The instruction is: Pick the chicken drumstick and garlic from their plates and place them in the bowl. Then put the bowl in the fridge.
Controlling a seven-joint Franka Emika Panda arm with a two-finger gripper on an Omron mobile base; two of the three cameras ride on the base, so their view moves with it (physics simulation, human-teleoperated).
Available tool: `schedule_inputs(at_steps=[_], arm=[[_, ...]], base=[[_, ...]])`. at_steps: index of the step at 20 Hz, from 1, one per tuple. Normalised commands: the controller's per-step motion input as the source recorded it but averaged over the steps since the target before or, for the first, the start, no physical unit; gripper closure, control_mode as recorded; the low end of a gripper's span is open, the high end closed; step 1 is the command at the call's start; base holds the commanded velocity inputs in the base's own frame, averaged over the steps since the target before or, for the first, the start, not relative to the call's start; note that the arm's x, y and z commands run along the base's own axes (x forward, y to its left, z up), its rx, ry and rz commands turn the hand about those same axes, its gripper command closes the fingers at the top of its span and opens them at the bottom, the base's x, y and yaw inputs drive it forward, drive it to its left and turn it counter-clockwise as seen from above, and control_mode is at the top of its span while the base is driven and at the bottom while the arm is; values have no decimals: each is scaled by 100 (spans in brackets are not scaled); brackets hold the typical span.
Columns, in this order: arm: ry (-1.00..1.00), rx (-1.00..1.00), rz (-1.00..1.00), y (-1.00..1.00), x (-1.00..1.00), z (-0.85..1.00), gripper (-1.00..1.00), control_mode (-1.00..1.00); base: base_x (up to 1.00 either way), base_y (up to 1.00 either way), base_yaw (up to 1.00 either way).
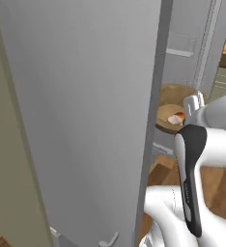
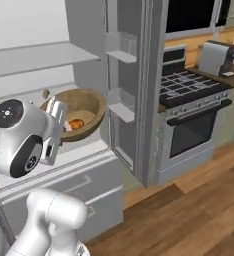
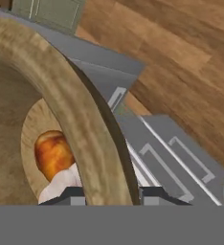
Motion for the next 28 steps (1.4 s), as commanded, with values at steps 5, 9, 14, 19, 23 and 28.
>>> schedule_inputs(at_steps=[5,9,14,19,23,28], arm=[[0,0,0,0,0,0,100,100],[0,0,0,0,0,0,100,100],[0,0,0,0,0,0,100,100],[0,0,0,0,0,0,100,100],[0,0,0,0,0,0,100,100],[0,0,0,0,0,0,100,100]], base=[[28,-21,65],[0,-21,67],[0,-65,65],[1,-80,49],[30,-5,18],[70,2,8]])
